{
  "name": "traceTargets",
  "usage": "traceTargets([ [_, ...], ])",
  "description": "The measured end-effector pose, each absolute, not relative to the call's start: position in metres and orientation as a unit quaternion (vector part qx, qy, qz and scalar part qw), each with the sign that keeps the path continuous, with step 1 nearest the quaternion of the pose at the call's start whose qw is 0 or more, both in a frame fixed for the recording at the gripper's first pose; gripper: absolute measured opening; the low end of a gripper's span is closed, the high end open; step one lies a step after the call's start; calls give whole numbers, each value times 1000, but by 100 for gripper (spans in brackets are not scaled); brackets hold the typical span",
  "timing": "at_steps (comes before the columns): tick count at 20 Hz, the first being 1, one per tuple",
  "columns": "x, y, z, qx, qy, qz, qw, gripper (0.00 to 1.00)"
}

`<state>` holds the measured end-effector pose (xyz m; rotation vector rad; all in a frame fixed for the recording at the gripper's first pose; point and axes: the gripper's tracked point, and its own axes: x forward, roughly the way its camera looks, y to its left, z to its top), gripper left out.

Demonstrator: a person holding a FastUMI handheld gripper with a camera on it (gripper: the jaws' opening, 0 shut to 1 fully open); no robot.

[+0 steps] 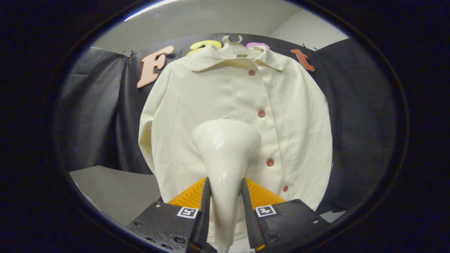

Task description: Iron the clothes twice with a garment steamer, once on the left side and once on the right side.

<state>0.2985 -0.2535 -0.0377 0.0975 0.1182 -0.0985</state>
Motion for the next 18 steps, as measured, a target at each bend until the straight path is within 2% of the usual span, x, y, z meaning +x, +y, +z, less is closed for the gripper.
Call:
traceTargets([
  [18, 253, -230, -158, 34, 115, -43, 992, 45],
])
